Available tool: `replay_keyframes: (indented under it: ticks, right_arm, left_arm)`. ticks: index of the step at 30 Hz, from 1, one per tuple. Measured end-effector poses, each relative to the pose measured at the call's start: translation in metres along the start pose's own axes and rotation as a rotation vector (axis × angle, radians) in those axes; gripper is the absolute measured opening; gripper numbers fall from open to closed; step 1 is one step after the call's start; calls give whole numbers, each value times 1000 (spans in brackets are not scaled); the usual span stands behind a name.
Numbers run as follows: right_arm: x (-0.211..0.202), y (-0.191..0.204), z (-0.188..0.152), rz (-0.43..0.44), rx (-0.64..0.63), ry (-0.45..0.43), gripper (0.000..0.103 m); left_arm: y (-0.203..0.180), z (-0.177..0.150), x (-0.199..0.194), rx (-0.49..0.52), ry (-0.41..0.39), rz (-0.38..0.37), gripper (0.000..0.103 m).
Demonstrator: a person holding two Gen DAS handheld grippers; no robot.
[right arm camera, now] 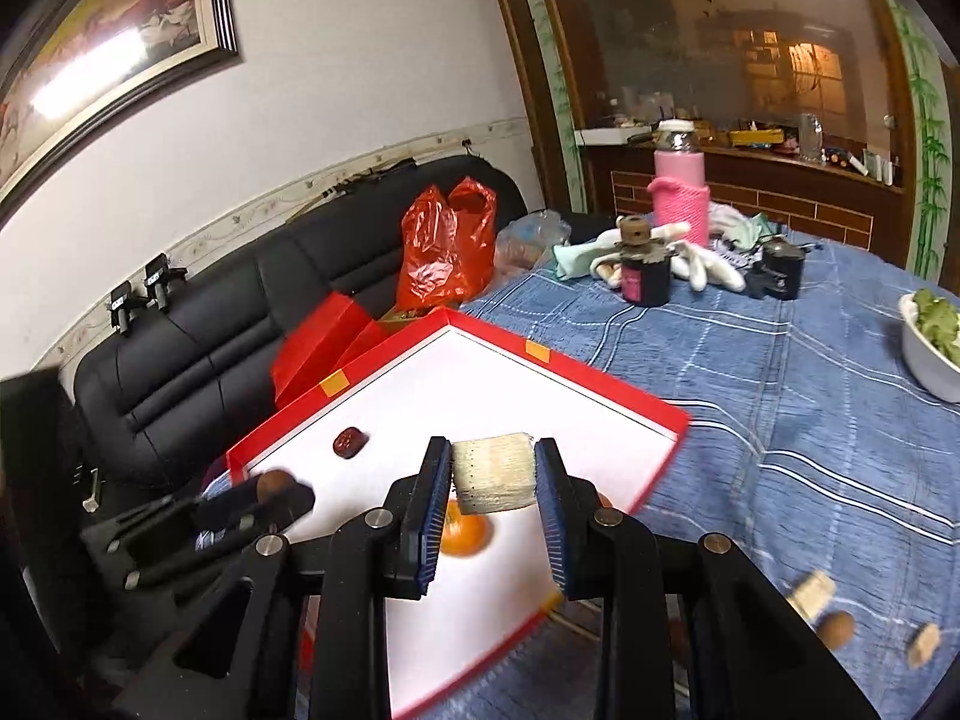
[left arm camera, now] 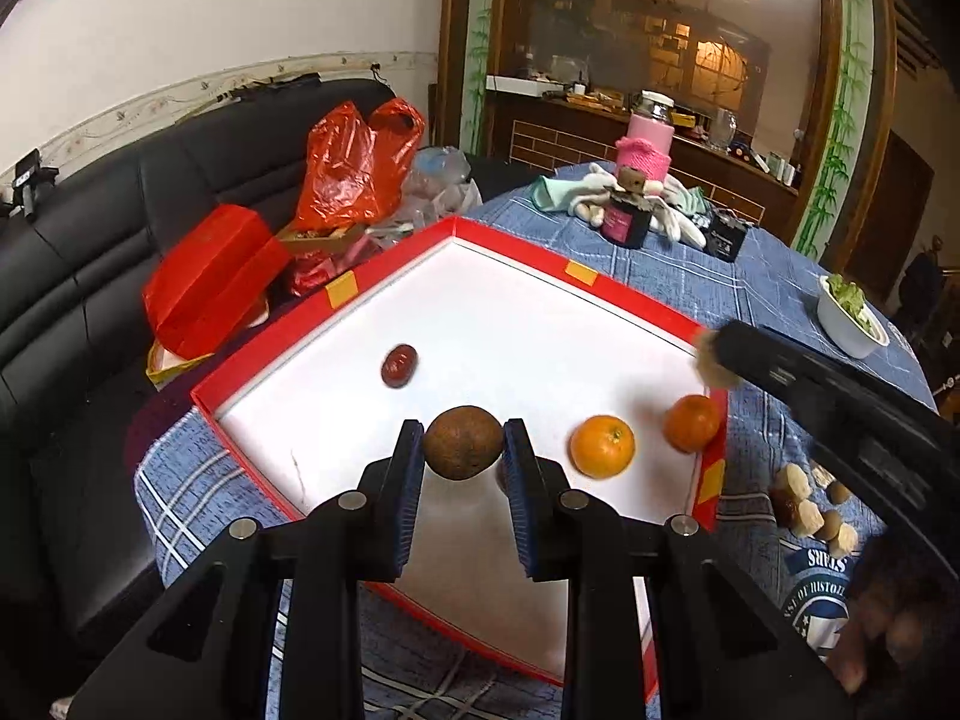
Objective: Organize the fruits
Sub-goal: 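Carry the brown fruit and the white pastry over the white tray with both tools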
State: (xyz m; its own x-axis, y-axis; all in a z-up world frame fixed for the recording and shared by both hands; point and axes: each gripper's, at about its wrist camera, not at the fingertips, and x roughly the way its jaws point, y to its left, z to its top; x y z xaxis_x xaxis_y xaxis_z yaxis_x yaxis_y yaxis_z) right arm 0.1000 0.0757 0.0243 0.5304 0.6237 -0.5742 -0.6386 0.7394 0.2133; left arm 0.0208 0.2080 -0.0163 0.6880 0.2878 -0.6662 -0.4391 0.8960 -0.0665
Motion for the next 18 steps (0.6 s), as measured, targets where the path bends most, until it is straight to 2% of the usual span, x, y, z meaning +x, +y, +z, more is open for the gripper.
replay_keyframes:
  ticks: [8,18]
  right_arm:
    - [50,-5,2,-19,20,82,28]
    - [73,-14,-4,-34,34,135,28]
  left_arm:
    - [-15,-5,6,58,42,-23,24]
    - [-16,-7,17,68,84,9,24]
